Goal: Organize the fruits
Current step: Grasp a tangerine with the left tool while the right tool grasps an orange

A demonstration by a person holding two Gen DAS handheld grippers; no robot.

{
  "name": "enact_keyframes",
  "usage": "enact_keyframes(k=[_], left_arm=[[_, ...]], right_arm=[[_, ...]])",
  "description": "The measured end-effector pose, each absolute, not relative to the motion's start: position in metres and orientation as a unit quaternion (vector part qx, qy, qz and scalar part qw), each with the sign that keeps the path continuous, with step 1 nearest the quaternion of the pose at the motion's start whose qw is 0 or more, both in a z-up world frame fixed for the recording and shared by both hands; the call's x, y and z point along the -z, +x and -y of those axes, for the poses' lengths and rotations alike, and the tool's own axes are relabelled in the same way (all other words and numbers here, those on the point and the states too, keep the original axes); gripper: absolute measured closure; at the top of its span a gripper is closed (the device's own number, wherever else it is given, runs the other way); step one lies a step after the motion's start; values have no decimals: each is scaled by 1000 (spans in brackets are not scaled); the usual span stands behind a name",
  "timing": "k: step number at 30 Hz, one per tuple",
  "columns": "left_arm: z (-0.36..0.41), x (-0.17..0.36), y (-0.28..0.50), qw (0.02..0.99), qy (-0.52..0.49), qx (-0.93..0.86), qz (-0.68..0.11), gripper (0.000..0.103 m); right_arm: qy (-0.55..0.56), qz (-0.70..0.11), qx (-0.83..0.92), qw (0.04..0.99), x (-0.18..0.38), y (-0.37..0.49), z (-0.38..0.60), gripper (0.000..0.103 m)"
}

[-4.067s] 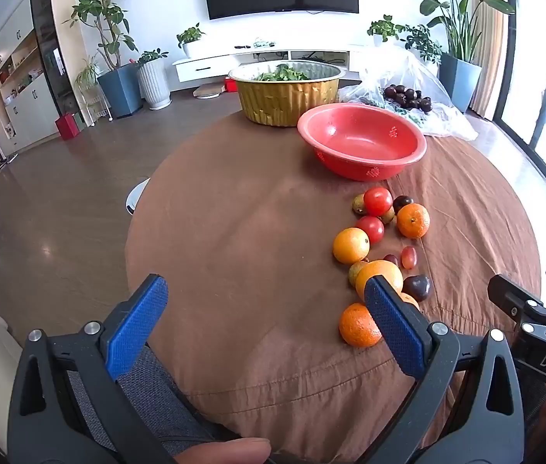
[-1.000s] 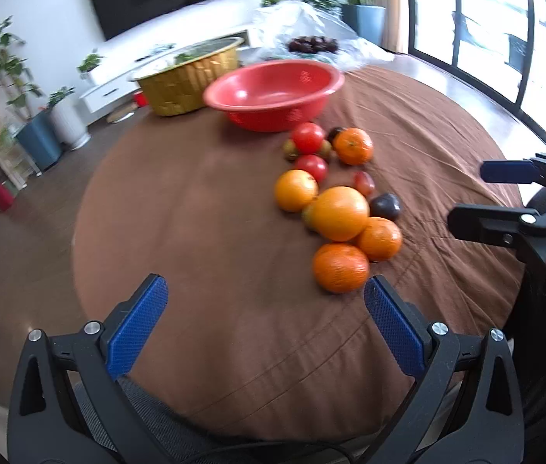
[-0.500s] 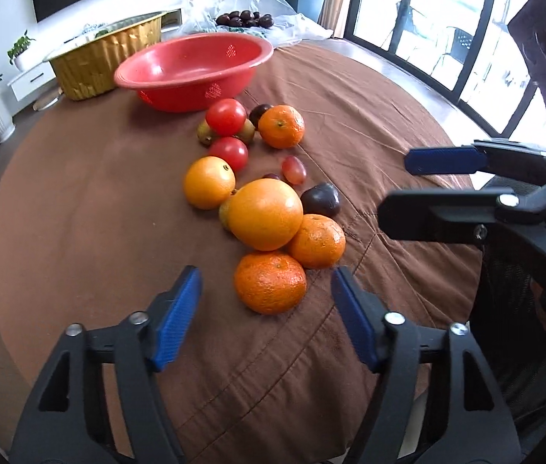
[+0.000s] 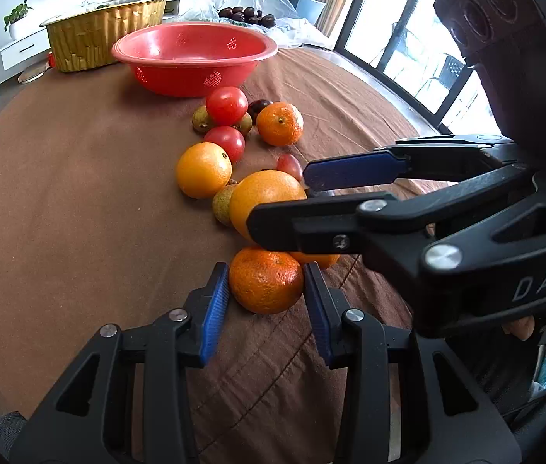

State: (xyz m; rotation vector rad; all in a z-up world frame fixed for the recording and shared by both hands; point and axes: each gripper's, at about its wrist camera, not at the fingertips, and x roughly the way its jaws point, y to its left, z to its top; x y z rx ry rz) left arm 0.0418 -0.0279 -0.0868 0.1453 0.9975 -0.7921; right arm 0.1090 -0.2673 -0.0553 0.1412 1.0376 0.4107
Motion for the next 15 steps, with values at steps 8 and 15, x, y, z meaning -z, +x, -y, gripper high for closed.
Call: enact_keyframes(k=[8, 15], left_arm=[[25, 89, 43, 803, 57, 375, -461, 67], [23, 89, 41, 804, 53, 373, -459, 68]], right_arm=[[56, -505, -206, 836, 63, 116, 257, 56], [72, -503, -208, 836, 63, 114, 262, 61]])
